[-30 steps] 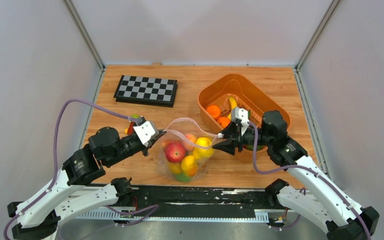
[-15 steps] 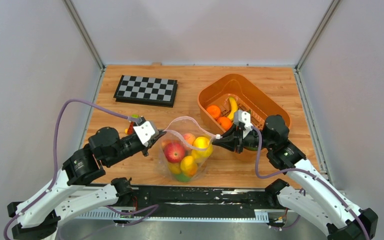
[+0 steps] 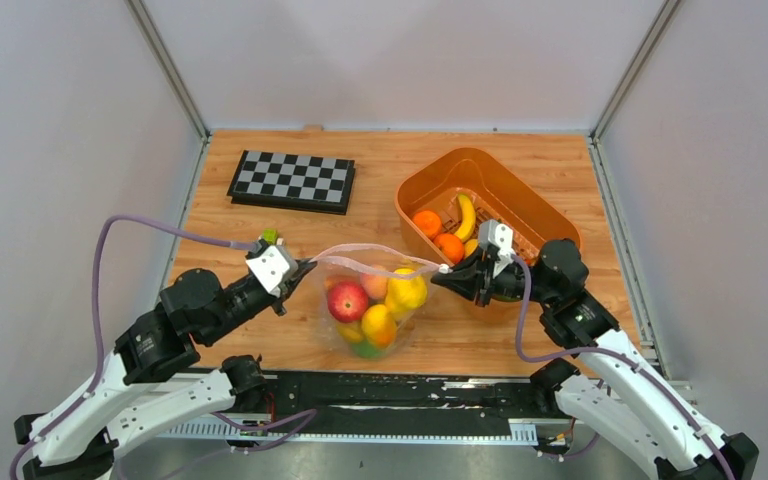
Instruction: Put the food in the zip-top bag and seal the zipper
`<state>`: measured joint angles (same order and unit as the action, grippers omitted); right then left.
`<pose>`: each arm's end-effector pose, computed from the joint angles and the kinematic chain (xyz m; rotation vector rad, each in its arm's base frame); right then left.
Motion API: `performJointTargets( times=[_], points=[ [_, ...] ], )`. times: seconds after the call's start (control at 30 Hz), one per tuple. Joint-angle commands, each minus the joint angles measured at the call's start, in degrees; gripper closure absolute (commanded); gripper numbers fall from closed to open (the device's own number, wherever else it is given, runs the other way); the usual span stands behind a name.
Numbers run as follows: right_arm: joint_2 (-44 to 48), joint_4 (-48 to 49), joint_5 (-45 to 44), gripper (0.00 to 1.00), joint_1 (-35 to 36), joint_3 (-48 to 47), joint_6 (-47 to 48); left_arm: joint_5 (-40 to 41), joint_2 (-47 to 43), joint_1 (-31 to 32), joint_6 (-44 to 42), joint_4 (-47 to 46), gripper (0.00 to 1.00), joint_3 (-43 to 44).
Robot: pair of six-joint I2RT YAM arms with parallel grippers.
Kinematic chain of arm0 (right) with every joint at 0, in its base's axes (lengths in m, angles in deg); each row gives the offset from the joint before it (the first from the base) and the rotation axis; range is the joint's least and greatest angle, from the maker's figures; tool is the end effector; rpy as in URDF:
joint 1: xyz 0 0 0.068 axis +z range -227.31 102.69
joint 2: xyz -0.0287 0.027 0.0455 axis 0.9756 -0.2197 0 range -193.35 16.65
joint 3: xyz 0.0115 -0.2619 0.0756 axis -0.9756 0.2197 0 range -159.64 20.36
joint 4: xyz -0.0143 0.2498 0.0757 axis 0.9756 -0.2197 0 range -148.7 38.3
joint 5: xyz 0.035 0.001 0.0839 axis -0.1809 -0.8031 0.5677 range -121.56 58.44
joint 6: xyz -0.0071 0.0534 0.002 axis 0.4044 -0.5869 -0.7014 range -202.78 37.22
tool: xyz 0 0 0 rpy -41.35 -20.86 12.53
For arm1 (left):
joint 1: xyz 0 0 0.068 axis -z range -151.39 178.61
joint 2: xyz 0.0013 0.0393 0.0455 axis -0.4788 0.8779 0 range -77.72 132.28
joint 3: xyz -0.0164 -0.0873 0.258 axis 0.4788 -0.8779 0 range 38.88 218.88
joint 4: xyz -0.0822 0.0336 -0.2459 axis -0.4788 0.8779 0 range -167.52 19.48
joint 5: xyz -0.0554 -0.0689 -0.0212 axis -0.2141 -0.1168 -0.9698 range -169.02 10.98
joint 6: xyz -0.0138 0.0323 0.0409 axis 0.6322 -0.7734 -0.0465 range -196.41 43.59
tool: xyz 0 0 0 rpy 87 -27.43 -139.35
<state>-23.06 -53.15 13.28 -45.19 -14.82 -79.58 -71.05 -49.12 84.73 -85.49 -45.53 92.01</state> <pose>0.1259 0.1088 0.3123 -1.0790 1.3787 1.0246 0.0568 -0.0756 0.3819 0.8388 1.5066 -0.4929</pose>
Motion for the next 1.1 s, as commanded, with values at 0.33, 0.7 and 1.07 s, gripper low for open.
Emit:
performJointTargets(
  times=[0.33,0.7,1.07],
  points=[
    [0.7,2.1,-3.0,1.0,-2.5,-2.9,-6.5,9.2,-3.6,-0.1,2.9,-1.0,1.0,-0.7],
    [-8.2,-3.7,8.4,1.0,-2.3,-11.0,-10.2,1.8,3.7,-0.2,1.7,-2.8,0.1,8.4],
    [-8.1,-5.3,8.6,1.0,-2.3,-11.7,-9.4,-25.2,24.8,-0.1,-4.1,-3.8,0.03,22.5]
  ],
)
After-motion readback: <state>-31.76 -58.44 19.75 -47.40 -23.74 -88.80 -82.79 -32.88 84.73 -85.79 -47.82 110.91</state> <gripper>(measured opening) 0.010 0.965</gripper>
